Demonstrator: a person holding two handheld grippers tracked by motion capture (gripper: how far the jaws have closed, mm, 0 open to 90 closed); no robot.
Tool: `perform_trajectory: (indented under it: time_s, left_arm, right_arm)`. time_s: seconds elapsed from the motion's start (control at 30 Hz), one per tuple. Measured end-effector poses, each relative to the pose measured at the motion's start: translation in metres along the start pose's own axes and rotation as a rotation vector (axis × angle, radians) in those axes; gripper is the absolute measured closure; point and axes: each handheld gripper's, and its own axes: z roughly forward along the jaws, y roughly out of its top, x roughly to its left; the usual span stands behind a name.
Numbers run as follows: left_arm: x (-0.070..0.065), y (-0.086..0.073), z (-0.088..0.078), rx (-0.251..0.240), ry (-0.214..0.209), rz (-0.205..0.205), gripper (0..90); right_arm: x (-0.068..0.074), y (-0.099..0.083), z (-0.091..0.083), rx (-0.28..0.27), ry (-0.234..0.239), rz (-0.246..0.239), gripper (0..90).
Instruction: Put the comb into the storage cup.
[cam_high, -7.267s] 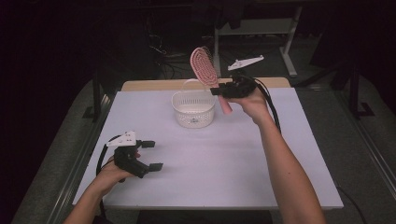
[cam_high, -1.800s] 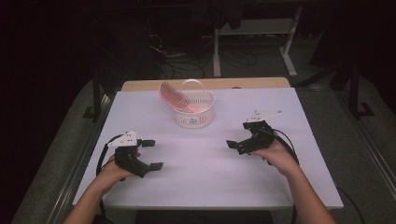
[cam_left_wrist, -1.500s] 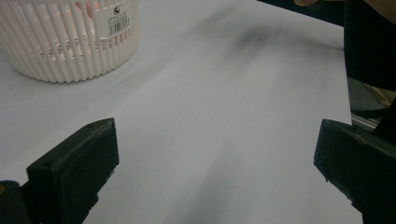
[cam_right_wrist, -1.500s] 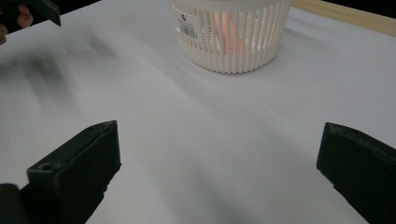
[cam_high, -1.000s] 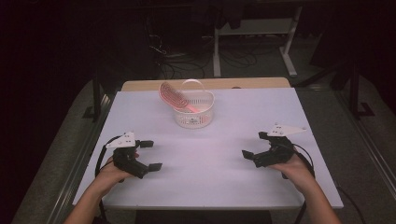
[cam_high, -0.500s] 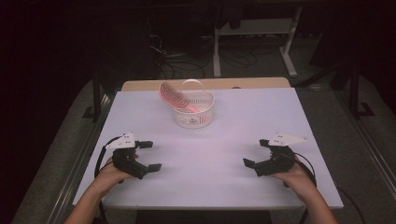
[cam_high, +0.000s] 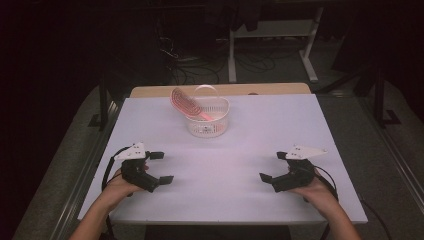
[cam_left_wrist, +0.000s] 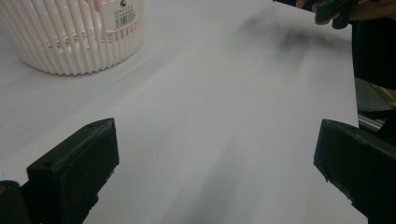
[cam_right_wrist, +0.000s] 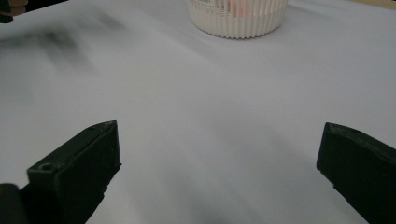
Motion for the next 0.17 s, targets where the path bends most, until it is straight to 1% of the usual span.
perform_trajectory:
  time_s: [0.17]
  left_arm:
    - [0.0003,0.0,0.0002,0.003,0.0,0.001,0.0]
  right_arm:
    - [0.0,0.0003,-0.0003,-0.003,0.001,0.0,0.0]
